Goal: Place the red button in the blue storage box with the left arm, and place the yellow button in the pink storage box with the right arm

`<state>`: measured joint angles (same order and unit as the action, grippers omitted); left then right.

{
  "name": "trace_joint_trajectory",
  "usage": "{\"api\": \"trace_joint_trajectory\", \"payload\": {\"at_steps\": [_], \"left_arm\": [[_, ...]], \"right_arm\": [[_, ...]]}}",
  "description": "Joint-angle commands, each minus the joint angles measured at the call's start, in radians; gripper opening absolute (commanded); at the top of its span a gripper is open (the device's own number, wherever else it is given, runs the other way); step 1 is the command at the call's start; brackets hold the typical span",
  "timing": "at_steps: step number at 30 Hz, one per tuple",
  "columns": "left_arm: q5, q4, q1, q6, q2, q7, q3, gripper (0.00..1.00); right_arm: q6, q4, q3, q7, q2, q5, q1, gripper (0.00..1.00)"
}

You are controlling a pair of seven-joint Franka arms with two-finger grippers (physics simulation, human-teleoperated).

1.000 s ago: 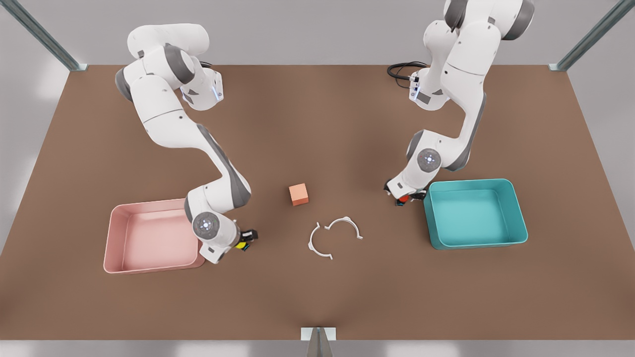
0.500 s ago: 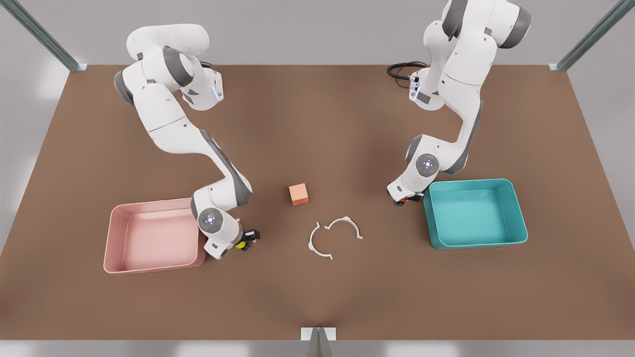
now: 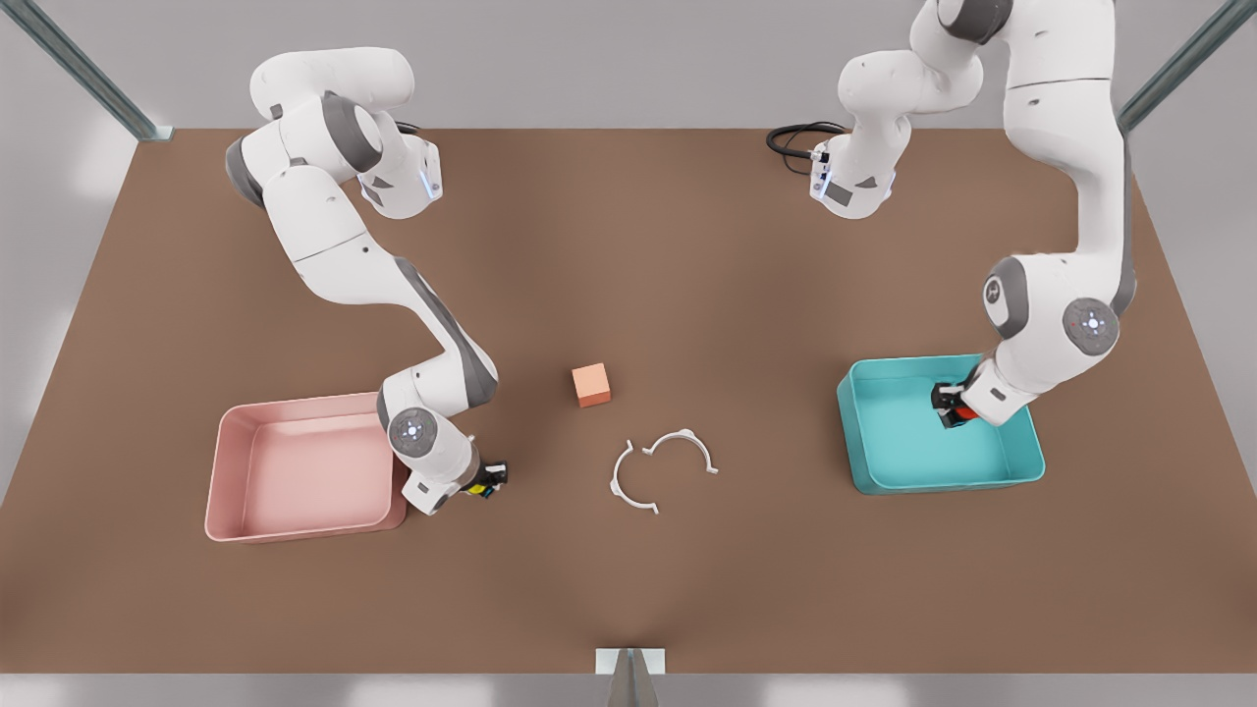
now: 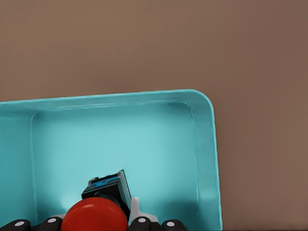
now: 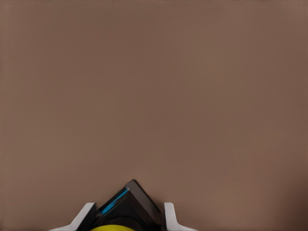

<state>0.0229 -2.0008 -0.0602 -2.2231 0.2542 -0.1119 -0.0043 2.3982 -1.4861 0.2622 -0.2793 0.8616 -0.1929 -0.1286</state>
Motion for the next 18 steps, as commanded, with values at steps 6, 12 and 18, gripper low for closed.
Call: {"api": "trace_joint_trajectory", "payload": {"at_steps": [6, 12, 18], "left_arm": [[0.029, 0.077, 0.013, 0.089, 0.109, -0.302, 0.000, 1.00], [-0.038, 0.588, 0.049, 0.641, -0.023, 0.112, -0.010, 1.00], [-0.049, 0.599, 0.082, 0.668, -0.096, 0.115, -0.019, 1.00]], "right_arm": [[-0.020, -0.054, -0.001, 0.034, -0.139, 0.000, 0.035, 0.59], [-0.025, -0.256, 0.031, 0.298, -0.343, 0.001, 0.262, 0.59], [0.124, -0.436, 0.123, 0.529, -0.365, 0.001, 0.521, 0.70]]}}
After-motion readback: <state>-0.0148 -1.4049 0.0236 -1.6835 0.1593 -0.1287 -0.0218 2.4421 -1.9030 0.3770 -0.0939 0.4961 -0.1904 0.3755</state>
